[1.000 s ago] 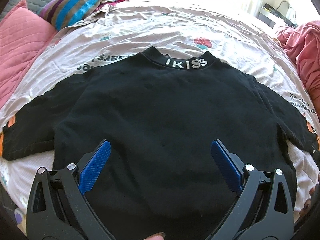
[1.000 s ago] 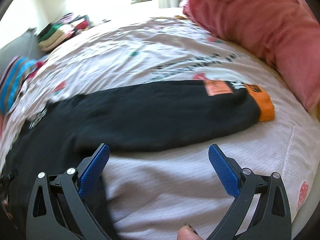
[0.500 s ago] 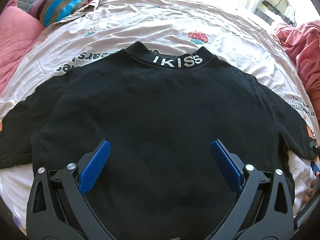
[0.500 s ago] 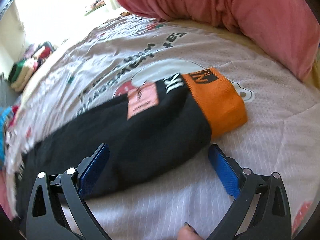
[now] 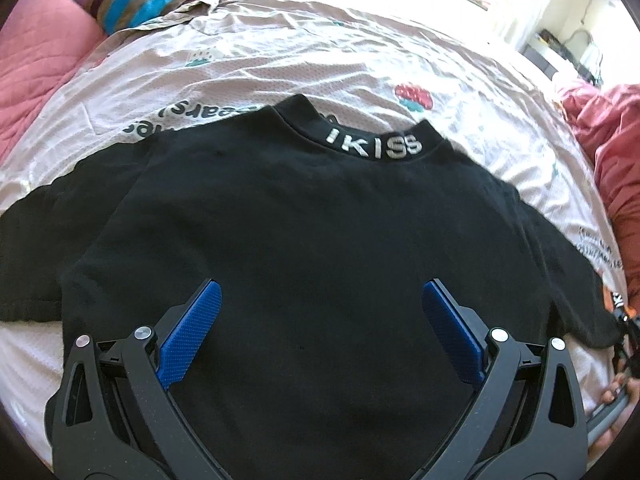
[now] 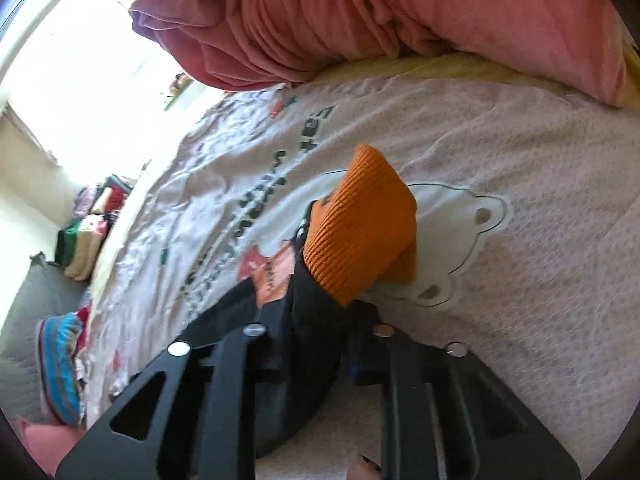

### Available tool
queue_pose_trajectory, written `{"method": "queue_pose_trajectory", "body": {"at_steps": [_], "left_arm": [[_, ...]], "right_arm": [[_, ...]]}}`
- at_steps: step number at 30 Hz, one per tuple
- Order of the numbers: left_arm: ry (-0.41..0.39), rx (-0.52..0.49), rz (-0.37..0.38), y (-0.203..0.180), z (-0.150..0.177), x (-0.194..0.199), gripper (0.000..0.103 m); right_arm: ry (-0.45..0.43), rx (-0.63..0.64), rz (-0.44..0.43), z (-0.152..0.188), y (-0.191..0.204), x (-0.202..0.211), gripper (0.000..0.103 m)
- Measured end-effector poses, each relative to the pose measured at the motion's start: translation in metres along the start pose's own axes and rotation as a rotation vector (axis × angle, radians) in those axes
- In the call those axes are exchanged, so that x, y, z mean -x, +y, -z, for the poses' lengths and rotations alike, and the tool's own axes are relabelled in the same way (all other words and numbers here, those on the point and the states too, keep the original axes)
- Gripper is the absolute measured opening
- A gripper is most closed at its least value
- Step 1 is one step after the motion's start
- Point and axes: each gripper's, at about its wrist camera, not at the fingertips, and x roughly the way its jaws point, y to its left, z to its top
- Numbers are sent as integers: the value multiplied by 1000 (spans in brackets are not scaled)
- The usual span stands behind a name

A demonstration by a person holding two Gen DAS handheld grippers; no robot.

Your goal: Fold small clothes

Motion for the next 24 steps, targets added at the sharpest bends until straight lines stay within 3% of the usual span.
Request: {"method": "queue_pose_trajectory", "body": {"at_steps": [4, 12, 24], "left_arm": [[-27, 18, 10, 5, -6, 9, 94], [-59, 64, 70, 17, -12, 25, 94], [-86, 170, 127, 62, -15, 39, 94]], "right_arm": [[-29, 83, -68, -2, 25, 14, 15], [8, 246, -249, 14, 105, 33, 15], [154, 509, -440, 97, 218, 44, 15]]}}
